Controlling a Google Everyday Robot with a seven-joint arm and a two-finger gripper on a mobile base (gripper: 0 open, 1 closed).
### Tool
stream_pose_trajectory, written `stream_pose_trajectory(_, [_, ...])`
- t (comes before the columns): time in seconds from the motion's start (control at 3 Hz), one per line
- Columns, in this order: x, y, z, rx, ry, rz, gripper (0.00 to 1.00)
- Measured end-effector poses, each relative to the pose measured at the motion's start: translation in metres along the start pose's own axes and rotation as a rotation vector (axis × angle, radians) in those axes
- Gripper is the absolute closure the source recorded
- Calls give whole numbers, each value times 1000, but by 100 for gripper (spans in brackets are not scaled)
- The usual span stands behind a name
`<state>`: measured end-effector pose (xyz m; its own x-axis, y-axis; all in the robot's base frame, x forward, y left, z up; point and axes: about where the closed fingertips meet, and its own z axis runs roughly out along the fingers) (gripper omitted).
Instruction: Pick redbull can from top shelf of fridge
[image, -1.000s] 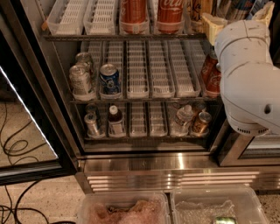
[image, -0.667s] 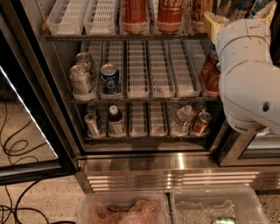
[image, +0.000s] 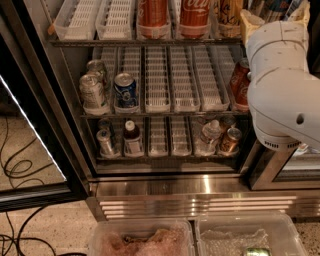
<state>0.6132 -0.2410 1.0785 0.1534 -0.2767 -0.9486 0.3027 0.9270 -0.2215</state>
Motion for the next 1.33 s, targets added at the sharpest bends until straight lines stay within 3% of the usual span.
stream_pose_trajectory(0.67, [-5,1,5,9,-20,-4,31])
stream_pose_trajectory(1.33, [7,7,26,43,-25,-43,29])
